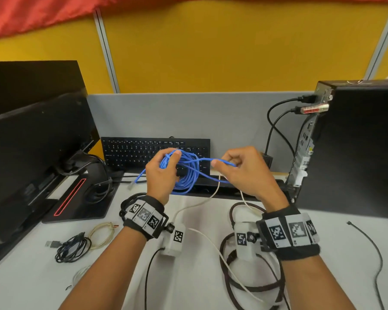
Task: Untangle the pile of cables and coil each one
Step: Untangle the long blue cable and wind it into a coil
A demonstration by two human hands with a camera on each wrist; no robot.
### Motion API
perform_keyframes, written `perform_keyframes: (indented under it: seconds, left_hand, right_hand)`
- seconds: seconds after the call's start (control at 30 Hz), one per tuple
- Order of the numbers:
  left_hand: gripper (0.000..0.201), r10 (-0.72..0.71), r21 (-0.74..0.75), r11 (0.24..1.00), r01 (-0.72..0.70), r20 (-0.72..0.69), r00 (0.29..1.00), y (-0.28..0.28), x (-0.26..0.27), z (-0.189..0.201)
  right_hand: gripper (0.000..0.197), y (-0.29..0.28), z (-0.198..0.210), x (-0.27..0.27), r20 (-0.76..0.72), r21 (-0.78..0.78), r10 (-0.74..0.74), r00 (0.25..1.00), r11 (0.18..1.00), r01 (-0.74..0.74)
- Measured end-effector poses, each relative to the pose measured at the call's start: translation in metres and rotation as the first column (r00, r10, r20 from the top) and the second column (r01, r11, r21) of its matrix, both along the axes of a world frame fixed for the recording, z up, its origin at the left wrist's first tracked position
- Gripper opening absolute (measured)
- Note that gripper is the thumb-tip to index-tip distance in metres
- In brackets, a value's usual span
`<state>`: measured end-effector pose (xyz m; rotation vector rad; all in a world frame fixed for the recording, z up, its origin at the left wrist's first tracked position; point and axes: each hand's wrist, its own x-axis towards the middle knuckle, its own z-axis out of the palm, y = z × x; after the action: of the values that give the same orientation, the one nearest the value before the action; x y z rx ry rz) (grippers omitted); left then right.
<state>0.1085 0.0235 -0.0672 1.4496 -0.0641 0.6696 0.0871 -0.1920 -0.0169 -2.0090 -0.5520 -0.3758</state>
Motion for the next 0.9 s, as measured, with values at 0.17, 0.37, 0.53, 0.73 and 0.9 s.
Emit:
perform_keyframes:
  seconds: [0.17,0.37,0.53,0.73,0.9]
  left_hand:
    - [0.030,-0.100,-0.286,0.956,0.067,-0.104,0.990,0.001,0.003,0.004]
    - [0.016,-0.185,-0.449,0.889,0.092,-0.168,0.968,0.006,0.007,0.015]
    - [0.015,-0.221,-0.383,0.914,0.131,-0.201,0.954,0.005,0.003,0.020]
    - [0.040,-0.120,-0.305,0.951,0.045,-0.231,0.966,0.001,0.007,0.005]
    - [0.096,0.028,-0.120,0.991,-0.059,-0.247,0.969,0.001,0.011,-0.003]
  right_hand:
    - [0.044,-0.010,-0.004,0.007,0.303,-0.049,-0.229,0.925,0.966,0.255]
    - [0.038,-0.014,0.002,0.007,-0.028,0.502,0.055,0.998,0.864,-0.034]
    - [0.027,-0.024,0.007,0.005,0.226,0.361,-0.098,0.969,0.932,0.010]
    - [0.013,-0.016,0.002,0.006,0.590,0.188,-0.245,0.769,0.968,0.164]
    - [0.012,-0.017,-0.006,0.010,0.638,0.178,-0.286,0.714,0.958,0.224]
